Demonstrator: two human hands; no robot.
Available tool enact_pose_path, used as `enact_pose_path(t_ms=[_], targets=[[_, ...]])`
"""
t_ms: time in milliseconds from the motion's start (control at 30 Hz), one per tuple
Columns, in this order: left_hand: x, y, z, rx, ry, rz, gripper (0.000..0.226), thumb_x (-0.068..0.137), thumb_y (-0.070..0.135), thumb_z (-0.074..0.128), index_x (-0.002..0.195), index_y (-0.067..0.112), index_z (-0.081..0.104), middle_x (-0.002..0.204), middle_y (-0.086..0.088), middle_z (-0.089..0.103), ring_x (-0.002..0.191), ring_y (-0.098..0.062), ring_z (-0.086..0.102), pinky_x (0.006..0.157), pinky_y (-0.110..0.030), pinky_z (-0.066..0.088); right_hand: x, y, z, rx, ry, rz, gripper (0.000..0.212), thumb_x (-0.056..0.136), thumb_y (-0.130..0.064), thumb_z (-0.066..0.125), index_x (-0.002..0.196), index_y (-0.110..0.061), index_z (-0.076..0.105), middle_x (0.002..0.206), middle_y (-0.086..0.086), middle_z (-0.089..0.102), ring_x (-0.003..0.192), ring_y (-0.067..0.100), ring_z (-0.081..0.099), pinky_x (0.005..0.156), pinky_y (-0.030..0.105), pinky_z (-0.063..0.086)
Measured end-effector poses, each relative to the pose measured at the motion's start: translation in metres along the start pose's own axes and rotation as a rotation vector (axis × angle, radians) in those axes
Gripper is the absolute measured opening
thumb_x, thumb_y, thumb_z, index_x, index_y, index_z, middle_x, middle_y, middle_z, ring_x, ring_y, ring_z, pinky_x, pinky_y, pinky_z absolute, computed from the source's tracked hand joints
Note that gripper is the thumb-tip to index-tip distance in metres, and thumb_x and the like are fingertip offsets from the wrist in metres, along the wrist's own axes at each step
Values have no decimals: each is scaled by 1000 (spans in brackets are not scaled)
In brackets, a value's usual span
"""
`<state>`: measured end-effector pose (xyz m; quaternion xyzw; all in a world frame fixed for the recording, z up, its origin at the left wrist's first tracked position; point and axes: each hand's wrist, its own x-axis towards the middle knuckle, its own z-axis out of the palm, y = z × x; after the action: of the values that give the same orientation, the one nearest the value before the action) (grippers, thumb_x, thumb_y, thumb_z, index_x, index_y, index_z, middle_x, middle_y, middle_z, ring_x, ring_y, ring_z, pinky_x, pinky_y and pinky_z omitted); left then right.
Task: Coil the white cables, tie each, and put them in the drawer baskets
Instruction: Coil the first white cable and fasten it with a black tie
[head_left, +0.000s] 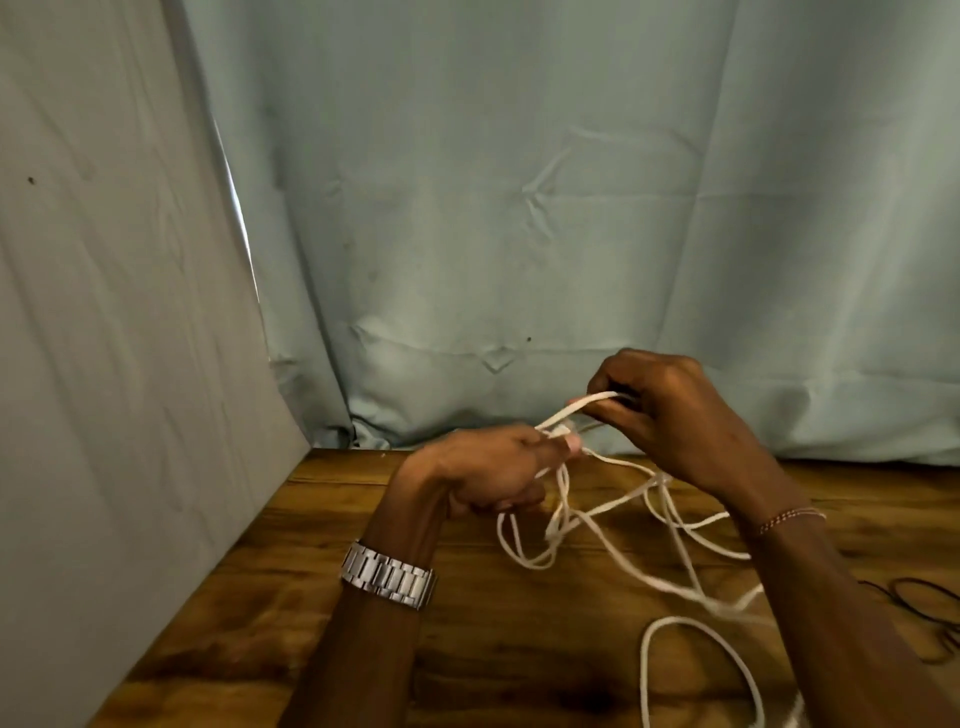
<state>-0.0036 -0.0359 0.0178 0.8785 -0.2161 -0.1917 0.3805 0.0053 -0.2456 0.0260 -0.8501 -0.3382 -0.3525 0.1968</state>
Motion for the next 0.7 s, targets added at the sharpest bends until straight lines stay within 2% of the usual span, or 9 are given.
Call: enact_pose_path(t_ms=[67, 167, 233, 300, 467, 600, 700], targets=[[3, -3, -3, -116, 98, -7, 47, 103, 58, 34, 132, 31, 59, 52, 6, 37, 44, -10, 28, 47, -31, 21, 0, -4, -4, -23, 8, 13, 9, 88, -25, 75, 86, -16, 74, 75, -4, 64, 64, 6, 57, 60, 13, 37], [2, -7, -8, -251, 216, 91, 48, 103, 55, 35, 136, 26, 56, 51, 5, 34, 46, -10, 25, 48, -32, 17, 0, -10, -10, 8, 30, 75, 23, 93, -38, 64, 93, -18, 76, 73, -13, 61, 65, 3, 57, 58, 9, 37], [2, -8, -9, -363, 238, 200, 50, 103, 54, 34, 142, 29, 52, 51, 2, 31, 45, -11, 22, 49, -34, 13, 0, -17, -12, 61, 20, 108, 22, 97, -34, 61, 96, -17, 75, 68, -18, 56, 68, -1, 58, 57, 8, 39], [4, -8, -8, -465, 255, 279, 52, 103, 54, 31, 143, 29, 51, 51, -1, 29, 43, -11, 20, 50, -35, 11, 0, -24, -14, 130, -18, 153, 21, 100, -32, 58, 95, -19, 73, 57, -16, 51, 59, 1, 56, 53, 10, 38], [11, -1, -3, -751, 303, 373, 54, 103, 54, 30, 143, 23, 49, 53, 0, 31, 41, -7, 23, 51, -31, 13, 0, -34, -15, 296, -174, 223, 28, 103, -38, 46, 92, -24, 67, 56, -9, 53, 49, 4, 50, 49, 16, 39], [16, 5, -3, -921, 345, 426, 54, 105, 49, 29, 143, 15, 47, 58, 0, 34, 44, -7, 23, 50, -28, 13, -1, -38, -17, 491, -377, 302, 28, 105, -34, 43, 93, -19, 63, 62, -5, 61, 49, 7, 55, 51, 23, 46], [16, 10, -3, -976, 393, 436, 48, 109, 37, 28, 125, 2, 56, 61, 0, 36, 47, -8, 27, 48, -25, 19, -2, -39, -13, 536, -493, 294, 27, 106, -34, 41, 95, -19, 61, 67, -1, 62, 52, 13, 58, 55, 29, 51]])
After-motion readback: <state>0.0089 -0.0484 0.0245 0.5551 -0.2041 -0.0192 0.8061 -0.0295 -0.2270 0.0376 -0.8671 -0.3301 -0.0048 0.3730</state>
